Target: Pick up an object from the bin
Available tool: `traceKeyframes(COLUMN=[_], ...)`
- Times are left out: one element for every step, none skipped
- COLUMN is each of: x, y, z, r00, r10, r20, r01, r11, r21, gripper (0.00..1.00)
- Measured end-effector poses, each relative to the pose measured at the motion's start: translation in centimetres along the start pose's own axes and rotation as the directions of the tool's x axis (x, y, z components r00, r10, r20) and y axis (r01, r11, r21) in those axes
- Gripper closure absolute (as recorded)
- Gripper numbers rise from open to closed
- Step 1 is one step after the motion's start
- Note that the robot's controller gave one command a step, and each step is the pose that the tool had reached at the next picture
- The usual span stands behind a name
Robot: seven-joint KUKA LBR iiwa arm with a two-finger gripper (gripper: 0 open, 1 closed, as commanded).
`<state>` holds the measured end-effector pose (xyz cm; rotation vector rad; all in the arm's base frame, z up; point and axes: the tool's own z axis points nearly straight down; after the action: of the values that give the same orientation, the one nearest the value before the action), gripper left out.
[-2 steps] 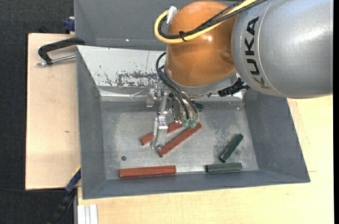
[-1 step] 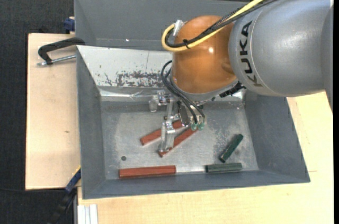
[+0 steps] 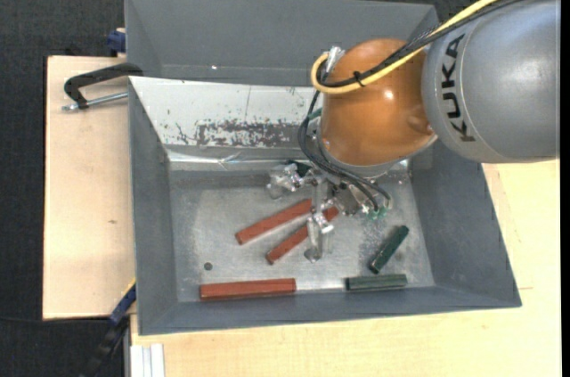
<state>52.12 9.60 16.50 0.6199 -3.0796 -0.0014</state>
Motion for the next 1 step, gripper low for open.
traceKeyframes(x=[-1.23], y=[-2.88], z=[0.47], r00=[1.000], r10=[0.013], r20=[0.006], r01=[-0.013], r11=[1.000], r21=[0.001], gripper=[0.00])
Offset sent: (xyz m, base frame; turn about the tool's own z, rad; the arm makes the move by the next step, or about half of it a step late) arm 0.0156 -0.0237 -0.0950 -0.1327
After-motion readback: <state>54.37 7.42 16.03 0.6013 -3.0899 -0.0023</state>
